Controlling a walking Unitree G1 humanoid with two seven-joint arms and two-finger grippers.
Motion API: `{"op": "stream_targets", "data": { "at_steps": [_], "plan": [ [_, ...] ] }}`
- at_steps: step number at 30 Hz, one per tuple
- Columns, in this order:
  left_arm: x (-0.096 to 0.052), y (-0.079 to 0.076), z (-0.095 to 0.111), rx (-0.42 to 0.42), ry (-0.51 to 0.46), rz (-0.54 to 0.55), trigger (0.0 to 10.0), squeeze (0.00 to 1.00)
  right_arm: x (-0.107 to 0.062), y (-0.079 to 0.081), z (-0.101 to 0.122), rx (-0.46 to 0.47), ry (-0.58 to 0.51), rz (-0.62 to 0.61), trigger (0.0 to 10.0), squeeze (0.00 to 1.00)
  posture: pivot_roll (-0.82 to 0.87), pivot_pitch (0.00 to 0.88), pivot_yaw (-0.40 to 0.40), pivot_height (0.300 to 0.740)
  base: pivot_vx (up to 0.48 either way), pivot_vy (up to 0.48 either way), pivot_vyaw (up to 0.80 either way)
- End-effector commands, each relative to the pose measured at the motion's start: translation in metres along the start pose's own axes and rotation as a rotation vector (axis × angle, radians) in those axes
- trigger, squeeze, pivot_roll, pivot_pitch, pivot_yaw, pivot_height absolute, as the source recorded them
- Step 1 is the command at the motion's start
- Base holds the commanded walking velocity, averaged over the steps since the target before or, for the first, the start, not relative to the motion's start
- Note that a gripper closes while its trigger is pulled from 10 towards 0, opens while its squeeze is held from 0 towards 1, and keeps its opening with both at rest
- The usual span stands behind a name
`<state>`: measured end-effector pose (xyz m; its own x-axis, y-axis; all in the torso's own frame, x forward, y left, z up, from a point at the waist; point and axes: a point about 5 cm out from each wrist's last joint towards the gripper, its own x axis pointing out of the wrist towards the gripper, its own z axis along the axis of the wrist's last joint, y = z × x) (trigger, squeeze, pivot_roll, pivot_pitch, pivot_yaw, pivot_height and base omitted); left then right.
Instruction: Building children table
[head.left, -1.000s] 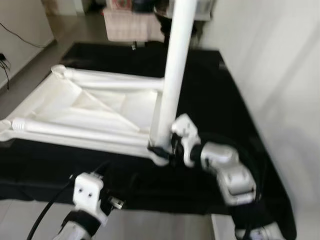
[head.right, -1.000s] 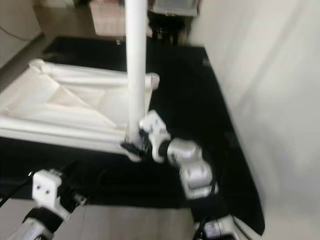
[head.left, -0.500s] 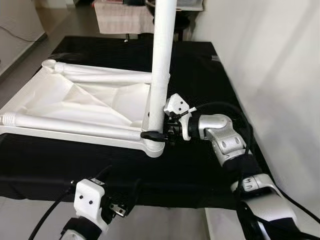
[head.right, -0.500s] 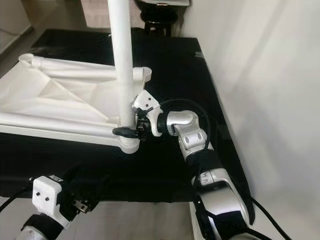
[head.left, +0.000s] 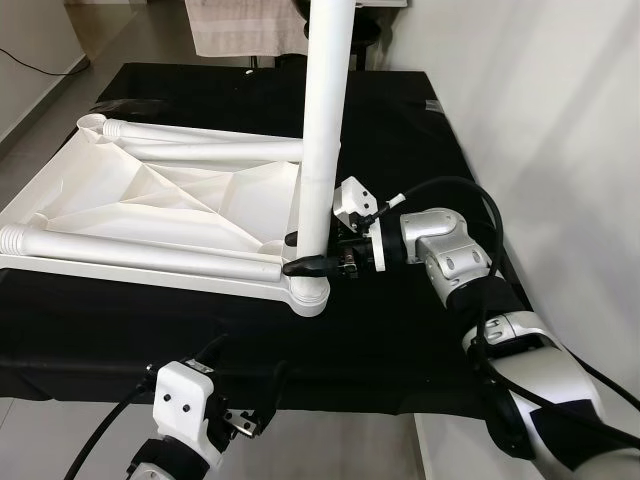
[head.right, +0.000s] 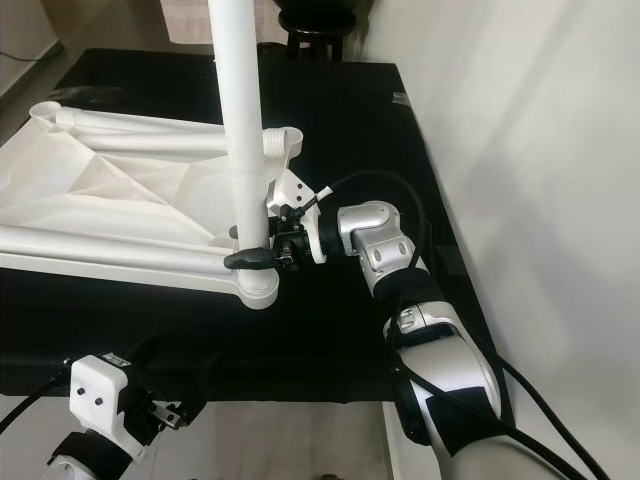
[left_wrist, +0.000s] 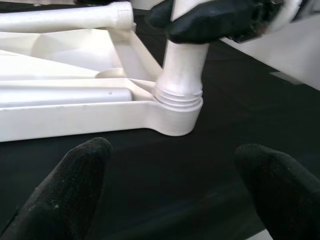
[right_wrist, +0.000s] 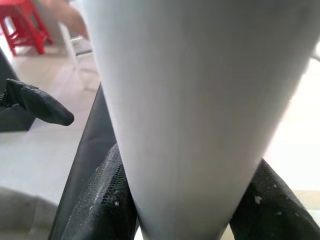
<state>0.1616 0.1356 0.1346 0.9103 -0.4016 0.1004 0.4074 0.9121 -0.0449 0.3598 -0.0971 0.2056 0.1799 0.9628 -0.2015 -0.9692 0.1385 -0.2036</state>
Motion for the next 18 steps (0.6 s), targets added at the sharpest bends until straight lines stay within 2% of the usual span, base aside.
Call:
{"op": "stream_targets", "data": {
  "at_steps": [1, 2, 3, 5, 6, 7, 8, 9, 10, 13, 14, 15, 16, 17, 18],
  "plan": [
    [-0.002, 0.000, -0.001, -0.012, 0.007, 0.004, 10.0, 0.00, 0.000, 0.009, -0.018, 0.090, 0.005, -0.173, 0.0, 0.00, -0.03, 0.141, -0.077, 0.740, 0.000, 0.000, 0.00],
    [-0.002, 0.000, -0.001, -0.012, 0.007, 0.004, 10.0, 0.00, 0.000, 0.009, -0.018, 0.090, 0.005, -0.173, 0.0, 0.00, -0.03, 0.141, -0.077, 0.740, 0.000, 0.000, 0.00],
    [-0.003, 0.002, 0.000, -0.009, 0.007, 0.006, 10.0, 0.00, 0.005, 0.012, -0.030, 0.186, 0.009, -0.524, 0.0, 0.00, -0.04, 0.144, -0.076, 0.740, 0.000, 0.000, 0.00],
    [-0.003, 0.002, 0.000, -0.009, 0.007, 0.006, 10.0, 0.00, 0.005, 0.012, -0.030, 0.186, 0.009, -0.524, 0.0, 0.00, -0.04, 0.144, -0.076, 0.740, 0.000, 0.000, 0.00],
    [-0.003, 0.004, 0.000, -0.006, 0.006, 0.008, 10.0, 0.00, 0.012, 0.045, -0.049, 0.315, 0.065, -0.685, 0.0, 0.00, -0.05, 0.149, -0.064, 0.740, 0.000, 0.000, 0.00],
    [-0.002, 0.006, 0.000, -0.003, 0.006, 0.010, 10.0, 0.00, 0.015, 0.076, -0.058, 0.367, 0.122, -0.761, 0.0, 0.00, -0.07, 0.151, -0.054, 0.740, 0.000, 0.000, 0.00],
    [-0.002, 0.006, 0.000, -0.003, 0.006, 0.010, 10.0, 0.00, 0.015, 0.076, -0.058, 0.367, 0.122, -0.761, 0.0, 0.00, -0.07, 0.151, -0.054, 0.740, 0.000, 0.000, 0.00],
    [-0.002, 0.008, 0.000, -0.001, 0.006, 0.010, 10.0, 0.00, 0.017, 0.096, -0.061, 0.391, 0.148, -0.779, 0.0, 0.00, -0.08, 0.150, -0.052, 0.740, 0.000, 0.000, 0.00],
    [0.000, 0.009, -0.001, 0.000, 0.006, 0.008, 10.0, 0.00, 0.017, 0.099, -0.060, 0.382, 0.154, -0.763, 0.0, 0.00, -0.08, 0.129, -0.055, 0.740, 0.000, 0.000, 0.00],
    [0.001, 0.009, -0.002, 0.001, 0.006, 0.005, 10.0, 0.00, 0.016, 0.095, -0.060, 0.365, 0.156, -0.768, 0.0, 0.00, -0.08, 0.129, -0.055, 0.740, 0.000, 0.000, 0.00],
    [0.002, 0.010, -0.002, 0.002, 0.006, 0.001, 10.0, 0.00, 0.016, 0.087, -0.059, 0.342, 0.156, -0.750, 0.0, 0.00, -0.06, 0.122, -0.064, 0.740, 0.000, 0.000, 0.00],
    [0.002, 0.010, -0.002, 0.002, 0.006, 0.001, 10.0, 0.00, 0.016, 0.087, -0.059, 0.342, 0.156, -0.750, 0.0, 0.00, -0.06, 0.122, -0.064, 0.740, 0.000, 0.000, 0.00],
    [0.003, 0.011, -0.002, 0.004, 0.005, -0.001, 10.0, 0.00, 0.016, 0.080, -0.057, 0.322, 0.157, -0.734, 1.8, 0.00, -0.06, 0.122, -0.062, 0.740, 0.000, 0.000, 0.00],
    [0.003, 0.011, -0.002, 0.004, 0.005, -0.001, 10.0, 0.00, 0.016, 0.080, -0.057, 0.322, 0.157, -0.734, 1.8, 0.00, -0.06, 0.122, -0.062, 0.740, 0.000, 0.000, 0.00],
    [0.003, 0.012, -0.002, 0.006, 0.005, 0.006, 10.0, 0.00, 0.016, 0.076, -0.054, 0.305, 0.166, -0.732, 10.0, 0.00, -0.06, 0.119, -0.062, 0.740, 0.000, 0.000, 0.00]
  ]
}}
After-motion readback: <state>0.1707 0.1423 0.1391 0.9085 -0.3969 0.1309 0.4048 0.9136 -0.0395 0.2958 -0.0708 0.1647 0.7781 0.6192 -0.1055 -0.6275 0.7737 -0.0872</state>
